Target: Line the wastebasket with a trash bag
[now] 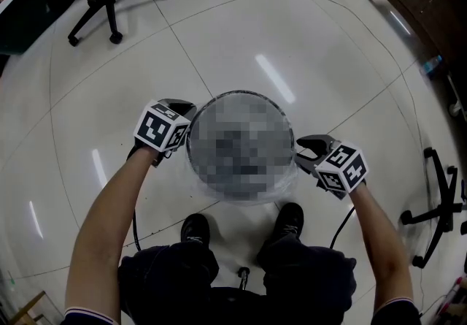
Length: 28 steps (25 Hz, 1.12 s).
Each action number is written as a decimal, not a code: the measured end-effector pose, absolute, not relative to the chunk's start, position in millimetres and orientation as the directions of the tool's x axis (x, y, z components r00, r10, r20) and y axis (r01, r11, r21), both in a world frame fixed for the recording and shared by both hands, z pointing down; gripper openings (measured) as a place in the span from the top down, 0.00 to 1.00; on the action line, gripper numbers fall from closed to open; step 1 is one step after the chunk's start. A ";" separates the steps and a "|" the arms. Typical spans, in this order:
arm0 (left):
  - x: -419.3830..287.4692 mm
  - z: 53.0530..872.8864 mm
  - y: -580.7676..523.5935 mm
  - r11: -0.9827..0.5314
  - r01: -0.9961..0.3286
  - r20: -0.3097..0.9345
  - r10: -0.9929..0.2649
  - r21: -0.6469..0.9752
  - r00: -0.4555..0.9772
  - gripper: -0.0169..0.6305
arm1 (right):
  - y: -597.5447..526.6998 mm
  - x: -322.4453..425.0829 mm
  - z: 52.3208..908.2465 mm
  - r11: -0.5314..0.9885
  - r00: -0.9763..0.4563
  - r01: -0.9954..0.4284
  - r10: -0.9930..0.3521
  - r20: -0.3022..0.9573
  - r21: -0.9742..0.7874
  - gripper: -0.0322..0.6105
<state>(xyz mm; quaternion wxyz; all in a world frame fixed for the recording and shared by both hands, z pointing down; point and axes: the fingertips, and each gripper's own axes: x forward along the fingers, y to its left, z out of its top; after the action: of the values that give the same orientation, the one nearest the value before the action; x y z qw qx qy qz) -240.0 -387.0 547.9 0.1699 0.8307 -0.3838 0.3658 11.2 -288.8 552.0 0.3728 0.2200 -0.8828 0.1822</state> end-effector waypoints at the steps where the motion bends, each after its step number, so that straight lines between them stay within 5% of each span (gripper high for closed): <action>1: -240.1 547.9 -386.3 -0.648 -0.762 0.739 -0.513 -0.001 0.436 0.95 | -286.0 10.2 555.1 0.841 -0.619 -0.520 -0.247 0.745 -0.153 0.69; 28: -260.0 600.9 -317.0 -0.640 -0.767 0.814 -0.419 0.050 0.403 0.95 | -335.9 12.6 600.0 0.683 -0.597 -0.689 -0.347 0.723 -0.241 0.67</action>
<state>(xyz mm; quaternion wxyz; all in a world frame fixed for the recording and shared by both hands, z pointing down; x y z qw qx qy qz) -260.0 -317.0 600.9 0.2142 0.8096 -0.3663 0.4056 12.6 -335.9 600.0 0.3313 0.3028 -0.8555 0.2580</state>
